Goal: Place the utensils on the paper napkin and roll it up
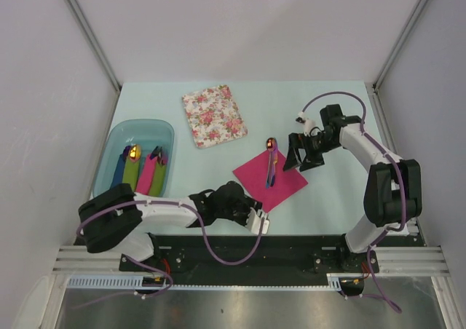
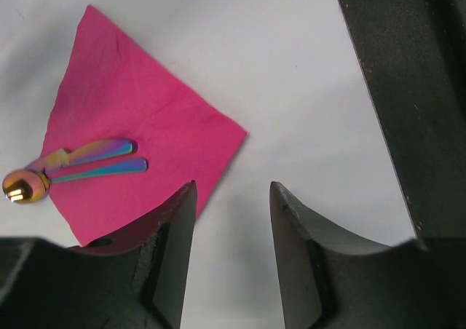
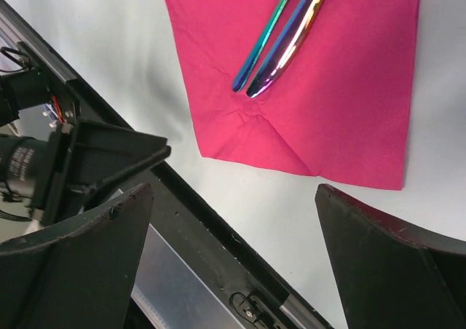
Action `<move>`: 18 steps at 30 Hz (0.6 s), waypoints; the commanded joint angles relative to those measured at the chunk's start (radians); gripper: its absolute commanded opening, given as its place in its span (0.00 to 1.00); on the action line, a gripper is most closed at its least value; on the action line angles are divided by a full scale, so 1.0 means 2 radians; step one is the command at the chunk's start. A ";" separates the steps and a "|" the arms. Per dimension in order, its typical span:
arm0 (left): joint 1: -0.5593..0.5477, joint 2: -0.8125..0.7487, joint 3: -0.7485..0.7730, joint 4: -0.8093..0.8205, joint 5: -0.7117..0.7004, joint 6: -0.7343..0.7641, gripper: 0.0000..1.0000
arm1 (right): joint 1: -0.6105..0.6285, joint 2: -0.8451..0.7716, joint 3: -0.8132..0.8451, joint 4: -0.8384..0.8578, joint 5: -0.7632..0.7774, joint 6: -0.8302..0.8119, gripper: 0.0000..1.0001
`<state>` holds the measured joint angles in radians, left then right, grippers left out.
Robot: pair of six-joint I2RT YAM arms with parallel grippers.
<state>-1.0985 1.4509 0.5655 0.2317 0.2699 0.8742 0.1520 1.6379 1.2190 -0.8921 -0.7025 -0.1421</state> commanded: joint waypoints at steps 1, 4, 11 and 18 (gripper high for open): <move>-0.014 0.041 0.037 0.052 0.014 0.034 0.49 | -0.019 0.019 0.018 0.004 -0.026 0.011 1.00; -0.015 0.063 0.046 0.053 0.019 0.048 0.46 | -0.025 0.022 0.022 0.003 -0.028 0.014 1.00; -0.015 0.093 0.044 0.048 0.042 0.092 0.42 | -0.038 0.022 0.025 0.003 -0.032 0.017 1.00; -0.015 0.121 0.057 0.061 0.039 0.093 0.39 | -0.049 0.024 0.023 0.000 -0.035 0.017 1.00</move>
<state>-1.1229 1.6562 0.6415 0.3351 0.3191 1.0389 0.0650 1.6886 1.2327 -0.8917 -0.7483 -0.1150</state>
